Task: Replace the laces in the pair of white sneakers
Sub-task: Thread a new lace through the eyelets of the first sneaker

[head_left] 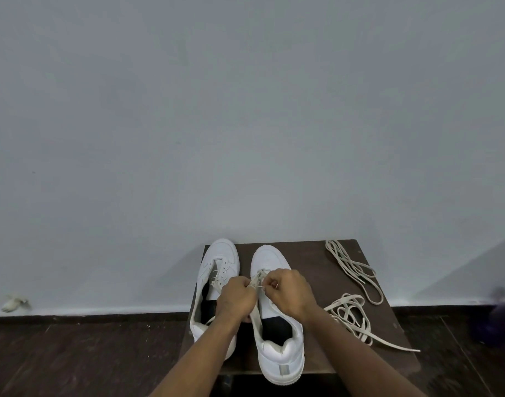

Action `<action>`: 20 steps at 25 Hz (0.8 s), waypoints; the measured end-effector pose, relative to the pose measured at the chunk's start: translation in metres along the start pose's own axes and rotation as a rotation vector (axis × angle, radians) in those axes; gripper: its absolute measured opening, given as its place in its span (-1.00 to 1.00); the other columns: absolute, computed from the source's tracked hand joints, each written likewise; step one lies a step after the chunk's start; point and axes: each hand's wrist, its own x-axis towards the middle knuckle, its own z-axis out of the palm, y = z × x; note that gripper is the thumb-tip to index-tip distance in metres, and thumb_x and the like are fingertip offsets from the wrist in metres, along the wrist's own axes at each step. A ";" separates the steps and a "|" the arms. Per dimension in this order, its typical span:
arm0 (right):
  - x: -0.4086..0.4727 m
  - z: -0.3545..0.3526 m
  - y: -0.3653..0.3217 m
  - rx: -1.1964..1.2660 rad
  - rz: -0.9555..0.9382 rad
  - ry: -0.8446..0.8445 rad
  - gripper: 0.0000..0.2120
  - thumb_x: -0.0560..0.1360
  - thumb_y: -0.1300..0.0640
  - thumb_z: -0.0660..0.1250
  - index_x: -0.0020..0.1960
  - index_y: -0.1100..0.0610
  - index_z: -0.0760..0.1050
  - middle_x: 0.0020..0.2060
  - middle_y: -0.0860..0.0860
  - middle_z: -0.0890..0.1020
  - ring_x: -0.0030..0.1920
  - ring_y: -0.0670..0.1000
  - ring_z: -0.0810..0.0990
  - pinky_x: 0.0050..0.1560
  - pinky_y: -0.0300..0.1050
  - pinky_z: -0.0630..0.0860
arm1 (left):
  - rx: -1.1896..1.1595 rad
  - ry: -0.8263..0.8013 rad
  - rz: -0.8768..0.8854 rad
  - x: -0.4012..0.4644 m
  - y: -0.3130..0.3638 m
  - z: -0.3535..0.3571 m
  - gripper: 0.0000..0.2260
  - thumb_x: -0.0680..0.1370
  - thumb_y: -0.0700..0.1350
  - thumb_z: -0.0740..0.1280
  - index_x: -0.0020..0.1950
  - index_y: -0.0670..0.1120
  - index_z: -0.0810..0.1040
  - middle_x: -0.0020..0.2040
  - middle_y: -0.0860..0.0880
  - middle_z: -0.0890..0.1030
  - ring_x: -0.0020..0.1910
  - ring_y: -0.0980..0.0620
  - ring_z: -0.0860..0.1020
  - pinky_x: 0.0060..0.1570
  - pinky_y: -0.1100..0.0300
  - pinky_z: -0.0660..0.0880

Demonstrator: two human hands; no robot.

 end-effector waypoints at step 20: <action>-0.008 -0.003 -0.015 -0.087 0.000 -0.016 -0.82 0.54 0.08 0.24 0.01 -0.05 0.62 -0.05 -0.10 0.68 -0.01 -0.02 0.62 -0.06 -0.15 0.49 | -0.162 -0.021 -0.064 0.003 0.002 -0.007 -0.80 0.56 -0.21 0.19 -0.12 -0.11 0.62 -0.37 -0.06 0.62 -0.48 0.04 0.57 -0.39 0.17 0.57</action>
